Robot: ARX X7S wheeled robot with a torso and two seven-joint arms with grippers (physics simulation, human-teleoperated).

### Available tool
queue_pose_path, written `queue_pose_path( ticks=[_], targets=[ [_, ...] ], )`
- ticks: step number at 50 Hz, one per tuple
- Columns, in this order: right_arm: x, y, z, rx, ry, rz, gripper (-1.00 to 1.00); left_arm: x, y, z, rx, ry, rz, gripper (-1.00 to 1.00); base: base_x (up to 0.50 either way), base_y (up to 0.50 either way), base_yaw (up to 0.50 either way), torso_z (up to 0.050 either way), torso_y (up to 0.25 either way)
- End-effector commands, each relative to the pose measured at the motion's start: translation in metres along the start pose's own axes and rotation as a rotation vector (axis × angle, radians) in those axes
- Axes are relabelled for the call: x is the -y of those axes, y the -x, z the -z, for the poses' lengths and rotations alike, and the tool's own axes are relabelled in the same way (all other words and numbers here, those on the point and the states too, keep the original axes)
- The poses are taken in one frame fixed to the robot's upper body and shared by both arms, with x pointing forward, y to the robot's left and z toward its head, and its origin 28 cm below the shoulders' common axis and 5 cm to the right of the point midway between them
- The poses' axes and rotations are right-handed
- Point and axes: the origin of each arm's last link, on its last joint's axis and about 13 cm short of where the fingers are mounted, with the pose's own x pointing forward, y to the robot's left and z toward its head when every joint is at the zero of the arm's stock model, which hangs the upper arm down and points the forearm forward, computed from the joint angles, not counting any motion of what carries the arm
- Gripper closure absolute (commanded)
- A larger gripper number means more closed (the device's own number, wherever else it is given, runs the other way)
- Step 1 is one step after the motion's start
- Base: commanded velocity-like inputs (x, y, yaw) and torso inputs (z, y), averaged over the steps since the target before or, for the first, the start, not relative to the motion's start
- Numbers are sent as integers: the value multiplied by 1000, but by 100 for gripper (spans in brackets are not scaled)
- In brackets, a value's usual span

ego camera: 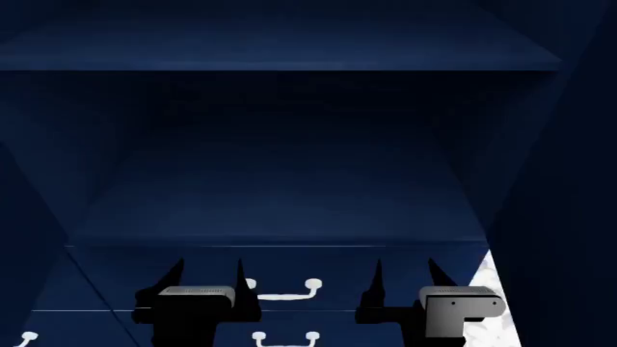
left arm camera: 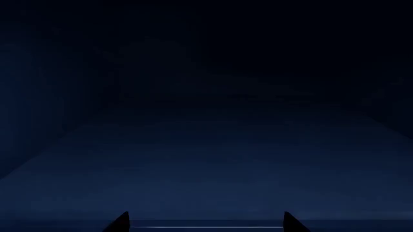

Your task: A wet mug is on the counter and needs to be dried. Pick it up and place it upside down in the open cabinet.

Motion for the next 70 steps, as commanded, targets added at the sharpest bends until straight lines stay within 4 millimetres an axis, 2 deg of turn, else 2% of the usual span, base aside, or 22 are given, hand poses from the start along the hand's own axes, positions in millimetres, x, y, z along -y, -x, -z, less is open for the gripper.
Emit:
queue_pose_path(
  ticks=[1,9,14,28,41,47,70],
  targets=[
    [0,0,0,2,0,0,-100,0,0,0,1,-2,1,-100,0,0,0,0,0],
    [0,2,-4,22,-8,9,-100,0,-2,0,-8,-12,12,-100,0,0,0,6,0],
    [2,8,-16,50,-14,6,-100,-1,2,-5,-4,-22,-12,-100,0,0,0,50,3],
    [3,33,-60,141,24,3,-100,0,27,-46,120,-21,6,-100,0,0,0,50,4],
    [6,45,-85,207,27,7,-100,-3,37,-78,185,8,54,-100,0,0,0,50,3],
    [7,47,-86,228,24,16,-100,-2,42,-79,221,-17,87,-100,-350,0,0,10,2],
    [9,45,-88,244,30,14,-100,-1,39,-76,229,-14,83,-100,-500,0,0,0,0]
  ],
)
